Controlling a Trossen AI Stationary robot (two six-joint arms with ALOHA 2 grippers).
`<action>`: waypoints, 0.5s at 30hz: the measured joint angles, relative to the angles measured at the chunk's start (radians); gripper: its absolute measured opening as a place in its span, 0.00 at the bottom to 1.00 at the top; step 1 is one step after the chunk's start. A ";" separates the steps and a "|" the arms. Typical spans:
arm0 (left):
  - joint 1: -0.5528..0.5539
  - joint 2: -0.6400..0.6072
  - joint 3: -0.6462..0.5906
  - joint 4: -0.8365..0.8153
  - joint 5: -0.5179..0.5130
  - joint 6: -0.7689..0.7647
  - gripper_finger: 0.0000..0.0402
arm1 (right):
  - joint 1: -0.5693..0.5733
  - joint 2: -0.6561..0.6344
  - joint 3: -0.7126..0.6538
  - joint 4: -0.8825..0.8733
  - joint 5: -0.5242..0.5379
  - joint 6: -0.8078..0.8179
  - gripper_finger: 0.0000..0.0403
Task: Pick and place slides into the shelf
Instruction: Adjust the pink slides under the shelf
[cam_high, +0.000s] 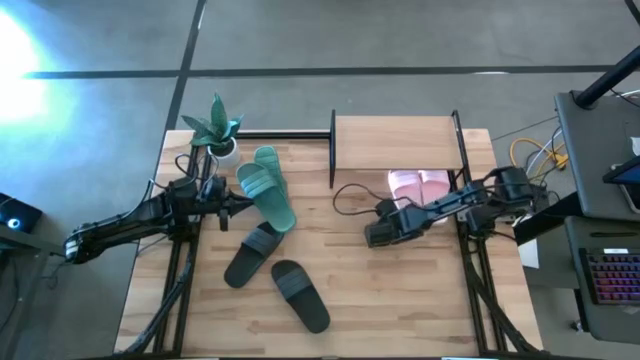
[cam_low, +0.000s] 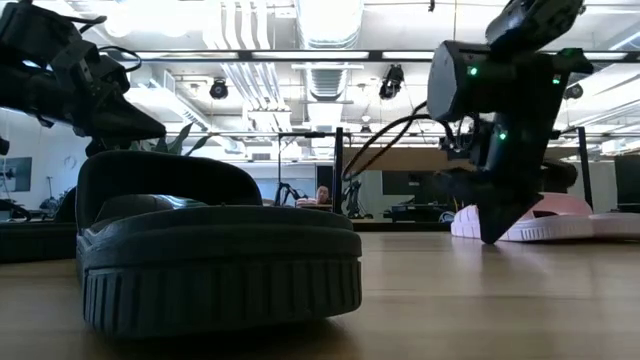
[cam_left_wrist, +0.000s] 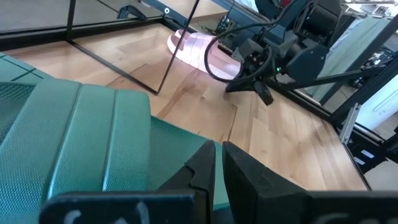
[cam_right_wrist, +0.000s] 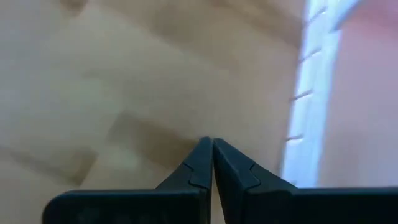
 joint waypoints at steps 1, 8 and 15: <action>0.000 0.000 0.000 -0.001 0.000 0.000 0.04 | -0.001 -0.001 0.003 -0.024 0.018 0.014 0.02; 0.000 0.000 0.000 -0.001 0.000 0.000 0.04 | -0.020 -0.008 0.011 -0.094 0.040 0.003 0.02; 0.000 0.000 0.000 -0.001 0.000 0.000 0.04 | 0.001 -0.052 0.033 -0.086 -0.129 -0.065 0.02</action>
